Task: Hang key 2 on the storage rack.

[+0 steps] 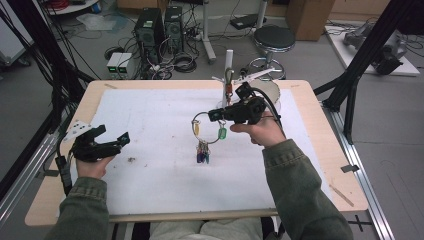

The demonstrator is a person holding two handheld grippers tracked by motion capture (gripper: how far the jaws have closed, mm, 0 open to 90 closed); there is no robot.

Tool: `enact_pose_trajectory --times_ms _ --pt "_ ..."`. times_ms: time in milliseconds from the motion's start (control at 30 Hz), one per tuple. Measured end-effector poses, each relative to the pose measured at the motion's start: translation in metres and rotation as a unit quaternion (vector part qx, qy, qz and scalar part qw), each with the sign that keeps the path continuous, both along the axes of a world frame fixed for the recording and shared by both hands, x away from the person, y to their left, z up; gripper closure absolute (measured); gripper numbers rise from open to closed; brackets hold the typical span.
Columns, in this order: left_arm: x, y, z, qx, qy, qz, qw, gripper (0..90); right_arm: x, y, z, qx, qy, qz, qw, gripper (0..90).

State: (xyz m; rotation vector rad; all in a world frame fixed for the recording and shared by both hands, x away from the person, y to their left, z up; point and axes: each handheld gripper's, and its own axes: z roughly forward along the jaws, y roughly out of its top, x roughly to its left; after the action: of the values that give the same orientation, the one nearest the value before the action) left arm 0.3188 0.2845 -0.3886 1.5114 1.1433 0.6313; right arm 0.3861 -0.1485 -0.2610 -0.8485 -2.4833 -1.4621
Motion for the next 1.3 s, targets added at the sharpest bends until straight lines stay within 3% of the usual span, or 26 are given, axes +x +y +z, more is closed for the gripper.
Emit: enact_pose_trajectory --times_ms 333,667,933,1300 --pt "0.007 -0.017 0.013 -0.021 0.002 -0.049 0.9986 1.7 0.002 0.008 0.007 0.002 -0.002 0.005 1.0000 83.1" --pt "0.021 -0.048 0.026 -0.030 0.002 -0.109 0.9936 1.7 0.006 0.026 0.014 -0.002 -0.002 0.019 0.9998 83.3" --pt "0.022 -0.062 0.037 -0.051 -0.002 -0.151 0.9873 1.7 0.010 0.046 0.020 -0.003 -0.005 0.035 0.9994 83.5" --pt "0.022 -0.064 0.058 -0.103 -0.012 -0.192 0.9759 4.1 0.014 0.076 0.026 -0.013 -0.014 0.048 0.9987 83.6"
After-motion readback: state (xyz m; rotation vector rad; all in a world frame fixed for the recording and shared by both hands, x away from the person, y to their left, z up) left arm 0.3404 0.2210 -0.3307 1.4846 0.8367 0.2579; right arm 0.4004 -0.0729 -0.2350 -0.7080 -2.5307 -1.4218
